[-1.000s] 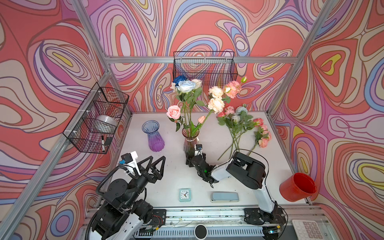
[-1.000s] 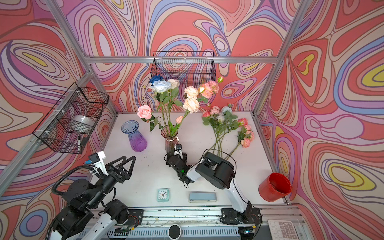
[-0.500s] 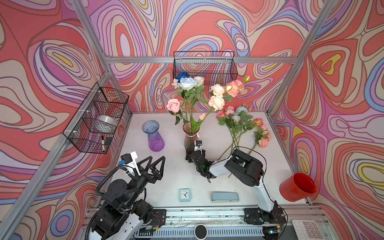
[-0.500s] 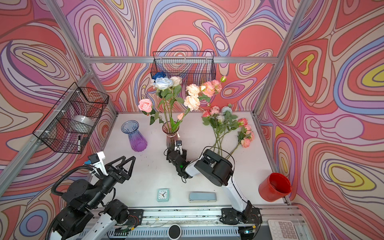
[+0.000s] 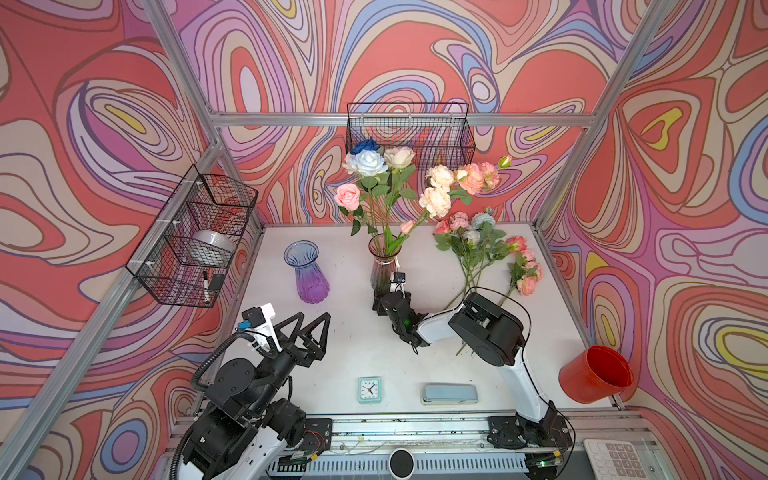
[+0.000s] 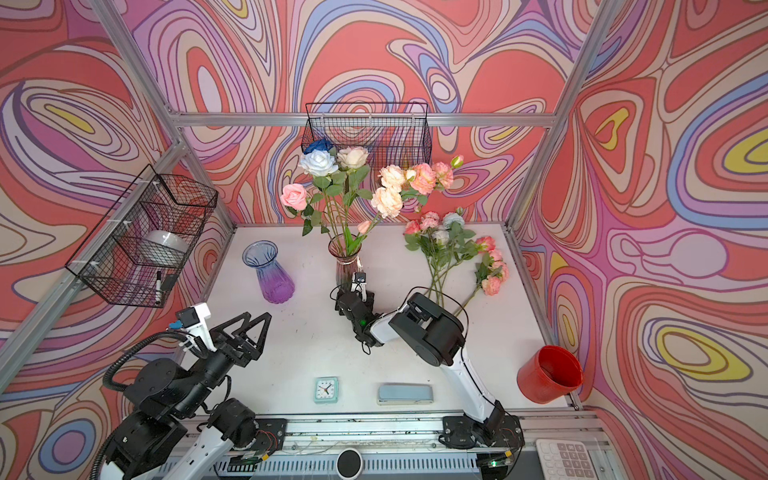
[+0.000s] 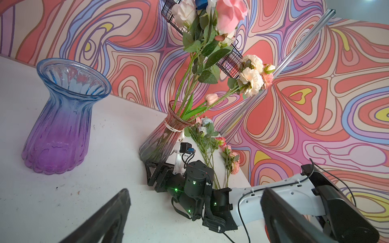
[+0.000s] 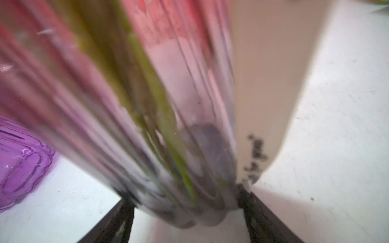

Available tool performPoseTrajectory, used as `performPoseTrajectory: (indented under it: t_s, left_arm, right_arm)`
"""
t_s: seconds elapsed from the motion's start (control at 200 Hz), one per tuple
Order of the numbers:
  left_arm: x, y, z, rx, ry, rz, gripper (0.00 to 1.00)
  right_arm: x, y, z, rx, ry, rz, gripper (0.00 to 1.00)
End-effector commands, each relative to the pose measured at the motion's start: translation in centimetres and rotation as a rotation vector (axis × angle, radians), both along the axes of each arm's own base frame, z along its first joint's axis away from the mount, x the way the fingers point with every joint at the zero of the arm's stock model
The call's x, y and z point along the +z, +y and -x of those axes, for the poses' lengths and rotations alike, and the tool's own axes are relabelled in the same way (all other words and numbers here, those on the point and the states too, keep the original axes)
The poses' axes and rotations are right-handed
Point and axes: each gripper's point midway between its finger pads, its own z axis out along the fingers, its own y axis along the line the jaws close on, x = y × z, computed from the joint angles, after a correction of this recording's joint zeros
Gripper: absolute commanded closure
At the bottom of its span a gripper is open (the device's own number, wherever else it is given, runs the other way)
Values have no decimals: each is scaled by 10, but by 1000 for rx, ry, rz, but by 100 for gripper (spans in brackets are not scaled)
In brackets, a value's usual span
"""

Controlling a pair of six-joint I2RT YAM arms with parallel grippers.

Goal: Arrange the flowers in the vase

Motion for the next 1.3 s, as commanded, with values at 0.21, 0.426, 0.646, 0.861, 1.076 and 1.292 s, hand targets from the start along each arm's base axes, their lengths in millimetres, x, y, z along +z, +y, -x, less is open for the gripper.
performPoseTrajectory:
  t_s: [0.21, 0.426, 0.646, 0.861, 1.076, 1.292]
  left_arm:
    - [2, 5, 4, 12, -7, -18, 1]
    - [2, 4, 2, 15, -6, -23, 1]
    - [1, 4, 1, 16, 0, -25, 1]
    - [0, 3, -1, 14, 8, -28, 1]
    - [-1, 0, -4, 11, 20, -25, 1]
    - [-4, 3, -8, 39, 42, -17, 1]
  right_arm:
    - [-71, -30, 0, -20, 177, 124, 17]
    - [-70, -35, -9, -35, 178, 123, 17]
    - [-71, -38, -19, -43, 188, 122, 17]
    - [-71, -40, -24, -56, 197, 116, 16]
    - [-69, -35, -22, -16, 190, 117, 12]
    - [-59, -22, -2, 49, 170, 129, 11]
